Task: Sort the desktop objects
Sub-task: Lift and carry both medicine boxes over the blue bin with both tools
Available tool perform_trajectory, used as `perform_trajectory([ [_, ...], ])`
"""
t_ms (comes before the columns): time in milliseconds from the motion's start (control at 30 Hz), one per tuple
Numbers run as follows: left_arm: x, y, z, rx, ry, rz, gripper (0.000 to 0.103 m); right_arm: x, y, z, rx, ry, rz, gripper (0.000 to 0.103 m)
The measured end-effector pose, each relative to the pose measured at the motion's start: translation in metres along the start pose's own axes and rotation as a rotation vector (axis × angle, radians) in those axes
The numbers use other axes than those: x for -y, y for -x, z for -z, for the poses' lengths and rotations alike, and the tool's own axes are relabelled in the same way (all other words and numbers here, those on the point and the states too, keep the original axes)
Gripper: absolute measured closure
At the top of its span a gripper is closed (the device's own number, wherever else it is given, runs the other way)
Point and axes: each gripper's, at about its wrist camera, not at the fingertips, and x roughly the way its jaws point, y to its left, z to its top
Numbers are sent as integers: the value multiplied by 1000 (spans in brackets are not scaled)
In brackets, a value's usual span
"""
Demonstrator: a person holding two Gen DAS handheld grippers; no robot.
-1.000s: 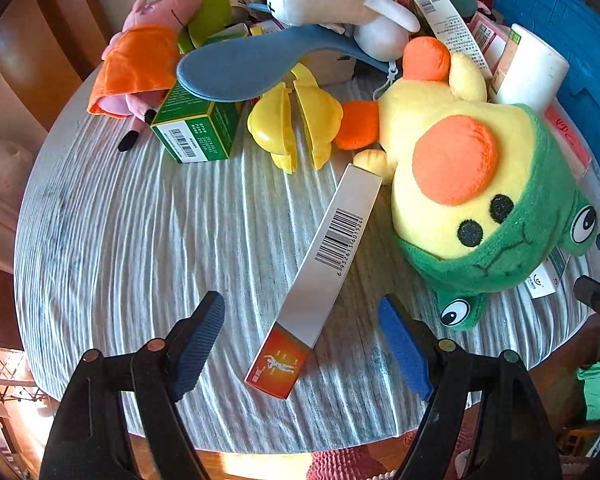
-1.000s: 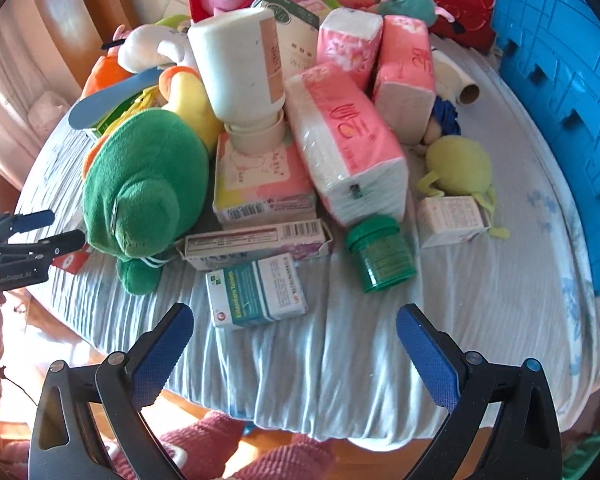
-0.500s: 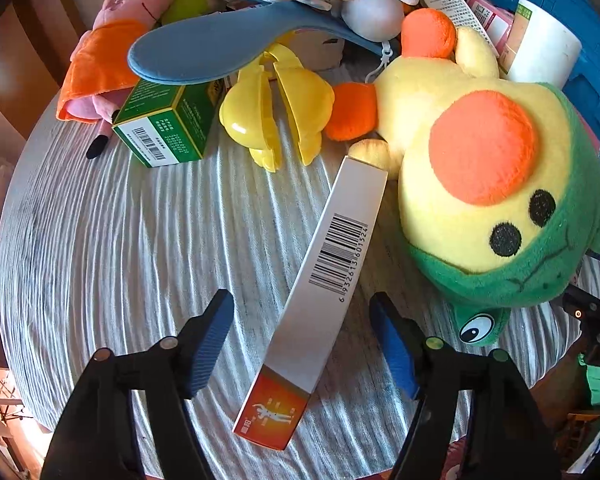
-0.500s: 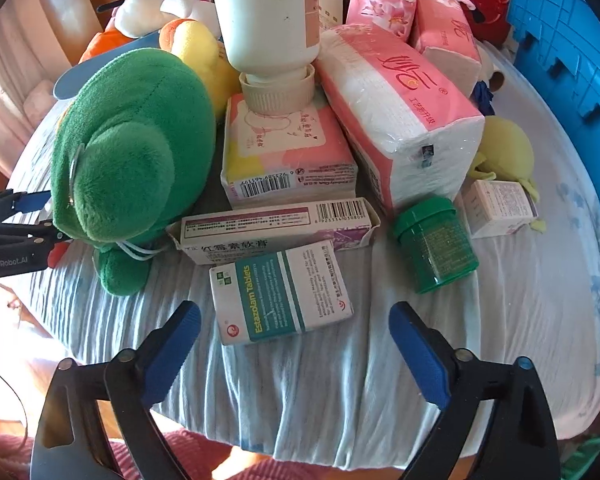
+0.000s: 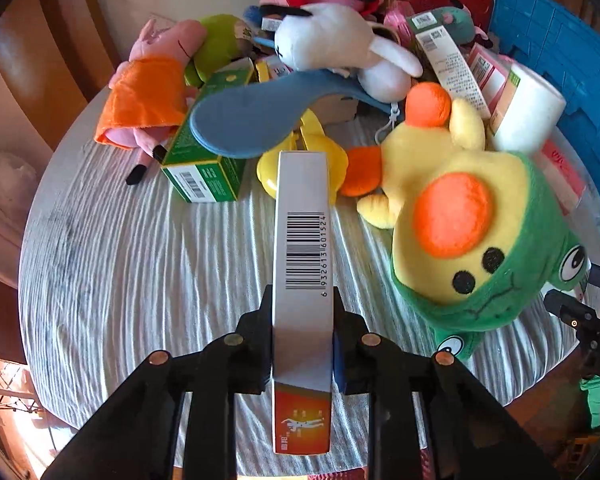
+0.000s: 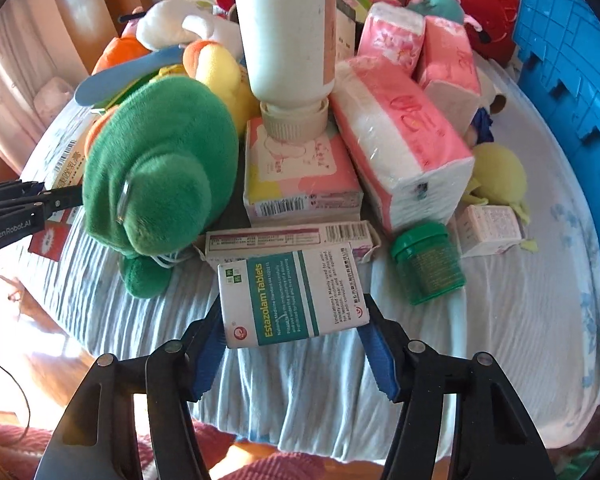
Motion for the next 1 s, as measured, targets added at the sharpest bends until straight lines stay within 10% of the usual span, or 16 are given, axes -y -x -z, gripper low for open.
perform_trajectory([
  [433, 35, 84, -51, 237, -6, 14, 80, 19, 89, -63, 256, 17, 47, 41],
  [1000, 186, 143, -119, 423, -130, 118, 80, 103, 209, -98, 544, 0, 159, 41],
])
